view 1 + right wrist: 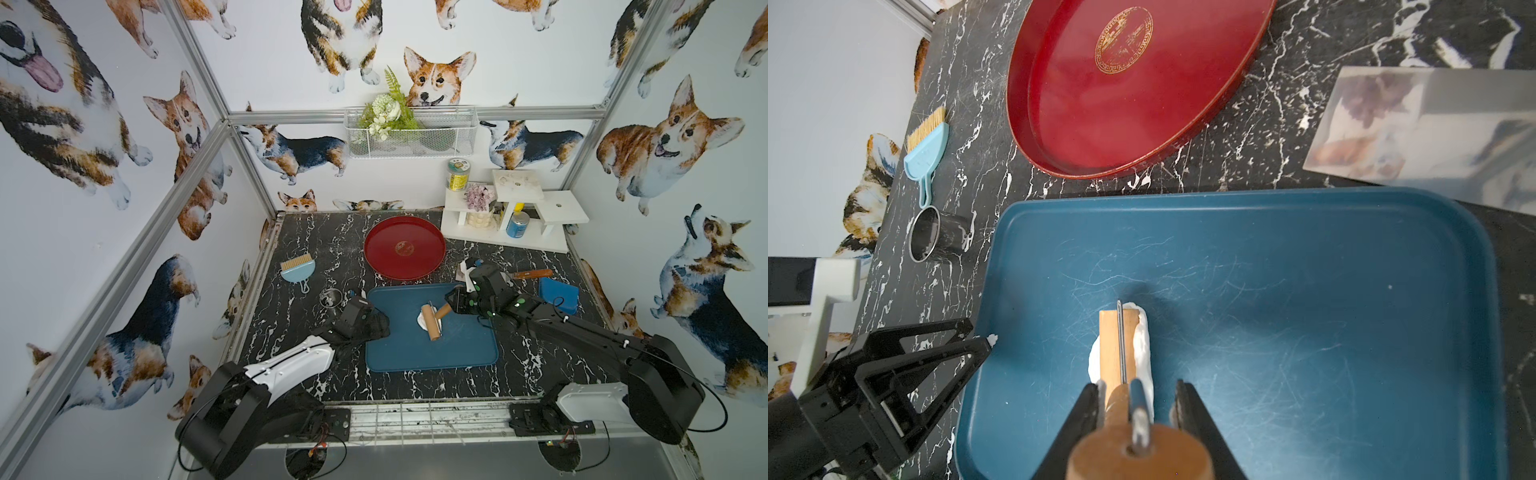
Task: Roll out the dumpling wrappers from the dough
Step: Flatten out the dough on the work surface.
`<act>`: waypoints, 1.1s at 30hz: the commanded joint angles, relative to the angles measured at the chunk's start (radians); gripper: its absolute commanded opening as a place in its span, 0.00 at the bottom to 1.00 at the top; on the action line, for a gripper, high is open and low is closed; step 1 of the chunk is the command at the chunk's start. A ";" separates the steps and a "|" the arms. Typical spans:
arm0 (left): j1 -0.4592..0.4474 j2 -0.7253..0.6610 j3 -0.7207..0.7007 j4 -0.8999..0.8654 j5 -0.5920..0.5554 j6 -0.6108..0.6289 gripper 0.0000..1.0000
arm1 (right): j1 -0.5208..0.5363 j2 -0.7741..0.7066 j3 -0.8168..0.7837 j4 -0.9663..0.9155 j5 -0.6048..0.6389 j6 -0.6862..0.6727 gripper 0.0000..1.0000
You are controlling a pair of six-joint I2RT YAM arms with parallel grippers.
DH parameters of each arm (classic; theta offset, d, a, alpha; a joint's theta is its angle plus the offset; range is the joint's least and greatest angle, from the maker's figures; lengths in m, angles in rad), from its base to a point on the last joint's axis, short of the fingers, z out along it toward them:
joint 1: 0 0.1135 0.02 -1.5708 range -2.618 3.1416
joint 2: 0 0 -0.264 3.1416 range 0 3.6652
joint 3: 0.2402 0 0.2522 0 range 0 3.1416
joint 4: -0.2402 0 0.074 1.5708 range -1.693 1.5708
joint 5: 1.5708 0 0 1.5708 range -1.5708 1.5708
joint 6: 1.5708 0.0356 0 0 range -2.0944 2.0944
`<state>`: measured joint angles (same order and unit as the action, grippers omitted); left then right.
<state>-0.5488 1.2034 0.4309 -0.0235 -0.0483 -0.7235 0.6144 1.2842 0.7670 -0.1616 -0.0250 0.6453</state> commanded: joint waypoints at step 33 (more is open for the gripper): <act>0.001 -0.019 0.002 -0.004 -0.009 0.007 0.94 | -0.089 -0.076 -0.039 -0.251 0.118 -0.137 0.00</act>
<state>-0.5488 1.1847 0.4290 -0.0269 -0.0486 -0.7235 0.5308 1.2060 0.7403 -0.2295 -0.0216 0.5896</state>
